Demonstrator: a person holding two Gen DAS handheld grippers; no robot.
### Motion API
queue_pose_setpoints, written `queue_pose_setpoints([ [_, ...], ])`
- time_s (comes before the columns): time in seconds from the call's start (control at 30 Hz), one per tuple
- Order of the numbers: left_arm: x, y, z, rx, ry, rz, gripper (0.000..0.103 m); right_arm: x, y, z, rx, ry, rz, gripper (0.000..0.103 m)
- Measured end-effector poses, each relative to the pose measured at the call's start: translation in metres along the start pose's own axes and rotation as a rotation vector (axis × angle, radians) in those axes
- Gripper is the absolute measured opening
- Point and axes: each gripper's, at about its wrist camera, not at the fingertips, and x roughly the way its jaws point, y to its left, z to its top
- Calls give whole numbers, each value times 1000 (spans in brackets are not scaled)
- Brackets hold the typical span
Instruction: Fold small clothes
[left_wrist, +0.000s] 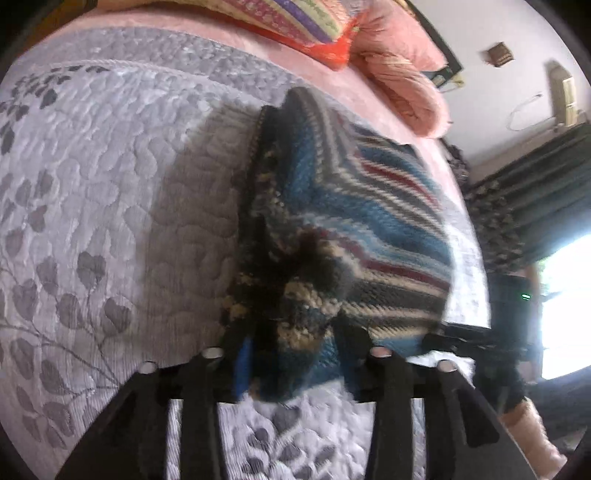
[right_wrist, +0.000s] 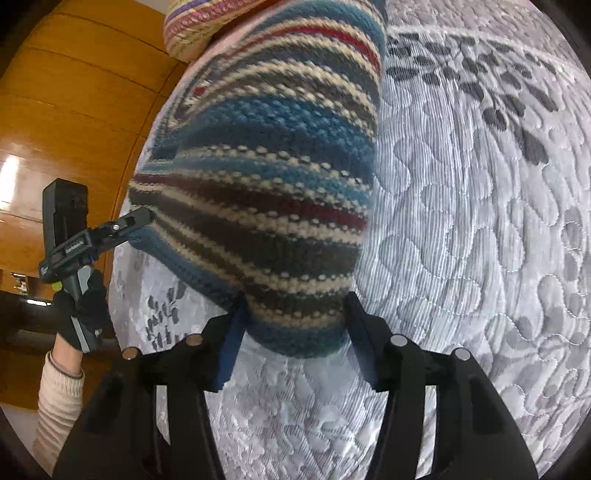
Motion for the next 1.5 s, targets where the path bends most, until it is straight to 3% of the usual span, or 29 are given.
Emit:
queue_pose_setpoints([
  [0.13, -35, 17, 8, -37, -90, -67, 53, -20, 3, 3, -25, -40, 12, 63],
  [0.23, -48, 24, 21, -57, -160, -27, 56, -27, 0, 10, -16, -59, 27, 64],
  [0.67, 22, -1, 80, -102, -158, 13, 57, -5, -9, 25, 5, -48, 48, 64],
  [0.73, 31, -5, 85, -89, -153, 41, 51, -7, -14, 23, 6, -49, 57, 64],
  [0.77, 35, -6, 87, -89, -159, 42, 32, -6, -15, 23, 5, -49, 60, 64],
  [0.87, 30, -10, 88, -101, -223, 33, 6, -9, -18, 24, -1, -53, 60, 65],
  [0.9, 25, -16, 89, -78, -254, 36, 6, -10, -20, 23, -1, -54, 63, 65],
  [0.97, 11, -39, 88, 62, -337, 121, 6, -10, -22, 23, 6, -55, 73, 65],
  [1.03, 4, -52, 86, 150, -370, 175, 6, -9, -23, 22, 9, -57, 79, 66],
  [1.23, 39, -8, 86, 18, -221, 247, 8, -4, -23, 17, 19, -53, 82, 67],
  [1.4, 35, -3, 81, 1, -211, 234, 12, -6, -18, 17, 10, -51, 65, 67],
  [1.5, 15, -18, 75, 36, -225, 291, 21, -13, -13, 18, 5, -62, 66, 67],
])
